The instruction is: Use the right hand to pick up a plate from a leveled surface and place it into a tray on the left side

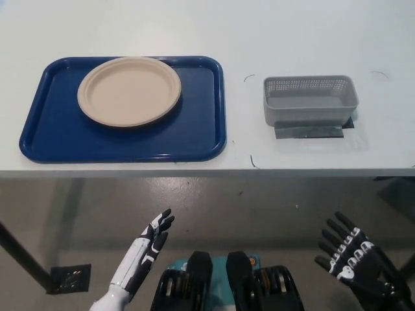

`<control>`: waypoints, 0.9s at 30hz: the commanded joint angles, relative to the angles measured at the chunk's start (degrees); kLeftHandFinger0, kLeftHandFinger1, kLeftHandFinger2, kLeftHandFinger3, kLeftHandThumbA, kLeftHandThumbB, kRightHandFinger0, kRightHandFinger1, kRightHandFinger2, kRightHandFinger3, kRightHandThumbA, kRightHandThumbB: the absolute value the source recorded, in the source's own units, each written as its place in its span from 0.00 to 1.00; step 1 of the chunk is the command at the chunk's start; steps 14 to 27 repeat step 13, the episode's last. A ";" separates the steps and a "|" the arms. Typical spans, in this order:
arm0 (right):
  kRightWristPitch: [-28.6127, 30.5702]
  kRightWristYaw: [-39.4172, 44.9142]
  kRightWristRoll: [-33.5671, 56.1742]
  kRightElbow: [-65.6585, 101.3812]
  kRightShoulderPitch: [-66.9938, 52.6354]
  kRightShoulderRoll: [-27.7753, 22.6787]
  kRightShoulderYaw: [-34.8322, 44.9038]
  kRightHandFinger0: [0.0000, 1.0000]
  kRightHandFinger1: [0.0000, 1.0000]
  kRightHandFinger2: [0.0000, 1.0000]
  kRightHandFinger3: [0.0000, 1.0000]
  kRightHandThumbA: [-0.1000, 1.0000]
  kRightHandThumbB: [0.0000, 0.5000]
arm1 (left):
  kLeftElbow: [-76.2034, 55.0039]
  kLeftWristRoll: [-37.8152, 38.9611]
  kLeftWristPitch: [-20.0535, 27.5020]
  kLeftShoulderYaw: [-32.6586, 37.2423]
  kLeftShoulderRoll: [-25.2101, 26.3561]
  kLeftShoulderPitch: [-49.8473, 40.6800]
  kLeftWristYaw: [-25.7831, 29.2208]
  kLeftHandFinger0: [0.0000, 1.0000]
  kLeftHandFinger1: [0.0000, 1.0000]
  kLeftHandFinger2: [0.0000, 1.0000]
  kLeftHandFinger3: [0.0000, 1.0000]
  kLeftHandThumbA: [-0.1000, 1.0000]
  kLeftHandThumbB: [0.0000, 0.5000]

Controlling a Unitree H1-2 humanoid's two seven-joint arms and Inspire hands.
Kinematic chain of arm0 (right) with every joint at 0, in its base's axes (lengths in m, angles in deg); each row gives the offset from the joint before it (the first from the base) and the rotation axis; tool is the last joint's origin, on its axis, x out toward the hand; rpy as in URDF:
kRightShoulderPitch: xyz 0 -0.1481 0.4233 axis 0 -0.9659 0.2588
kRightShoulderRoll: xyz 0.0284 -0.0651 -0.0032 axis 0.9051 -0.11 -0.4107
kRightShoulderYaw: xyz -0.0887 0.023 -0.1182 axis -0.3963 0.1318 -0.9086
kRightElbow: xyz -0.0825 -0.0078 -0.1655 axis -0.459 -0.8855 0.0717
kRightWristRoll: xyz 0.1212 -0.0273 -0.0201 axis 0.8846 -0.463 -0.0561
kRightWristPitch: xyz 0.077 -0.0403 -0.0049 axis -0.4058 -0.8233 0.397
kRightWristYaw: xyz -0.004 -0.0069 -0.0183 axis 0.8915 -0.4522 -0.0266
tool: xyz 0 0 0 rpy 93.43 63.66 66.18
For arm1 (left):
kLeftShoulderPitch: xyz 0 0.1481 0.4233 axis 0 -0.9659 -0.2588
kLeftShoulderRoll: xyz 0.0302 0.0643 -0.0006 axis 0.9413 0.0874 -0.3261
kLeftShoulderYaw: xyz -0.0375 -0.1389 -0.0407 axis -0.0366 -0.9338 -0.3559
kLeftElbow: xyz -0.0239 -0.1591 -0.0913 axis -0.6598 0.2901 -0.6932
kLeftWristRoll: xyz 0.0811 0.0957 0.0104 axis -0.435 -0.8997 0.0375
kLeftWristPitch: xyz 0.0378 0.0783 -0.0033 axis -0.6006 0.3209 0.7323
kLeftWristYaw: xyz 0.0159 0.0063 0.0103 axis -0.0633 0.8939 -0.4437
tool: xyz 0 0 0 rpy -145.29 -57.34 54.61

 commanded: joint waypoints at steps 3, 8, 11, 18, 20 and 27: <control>27.61 -2.24 -37.62 -11.32 4.40 -4.17 -6.99 1.00 1.00 1.00 1.00 1.00 0.97 | -2.40 1.12 5.02 -0.13 -0.51 -2.37 0.29 1.00 1.00 1.00 1.00 1.00 0.37; 28.51 -1.73 -37.42 -11.41 3.14 -3.76 -6.91 1.00 1.00 1.00 1.00 1.00 0.94 | -3.11 0.46 5.39 0.07 -0.47 -4.36 0.42 1.00 1.00 1.00 1.00 1.00 0.36; 28.37 -1.26 -37.04 -11.53 3.06 -3.62 -6.77 1.00 1.00 1.00 1.00 1.00 0.98 | -2.98 0.30 5.32 0.04 -0.59 -4.29 0.53 1.00 1.00 1.00 1.00 1.00 0.37; 28.50 -1.24 -37.58 -11.65 3.12 -3.56 -6.94 1.00 1.00 1.00 1.00 1.00 0.99 | -3.00 0.22 5.52 -0.01 -0.55 -4.46 0.59 1.00 1.00 1.00 1.00 1.00 0.38; 28.50 -1.24 -37.58 -11.65 3.12 -3.56 -6.94 1.00 1.00 1.00 1.00 1.00 0.99 | -3.00 0.22 5.52 -0.01 -0.55 -4.46 0.59 1.00 1.00 1.00 1.00 1.00 0.38; 28.50 -1.24 -37.58 -11.65 3.12 -3.56 -6.94 1.00 1.00 1.00 1.00 1.00 0.99 | -3.00 0.22 5.52 -0.01 -0.55 -4.46 0.59 1.00 1.00 1.00 1.00 1.00 0.38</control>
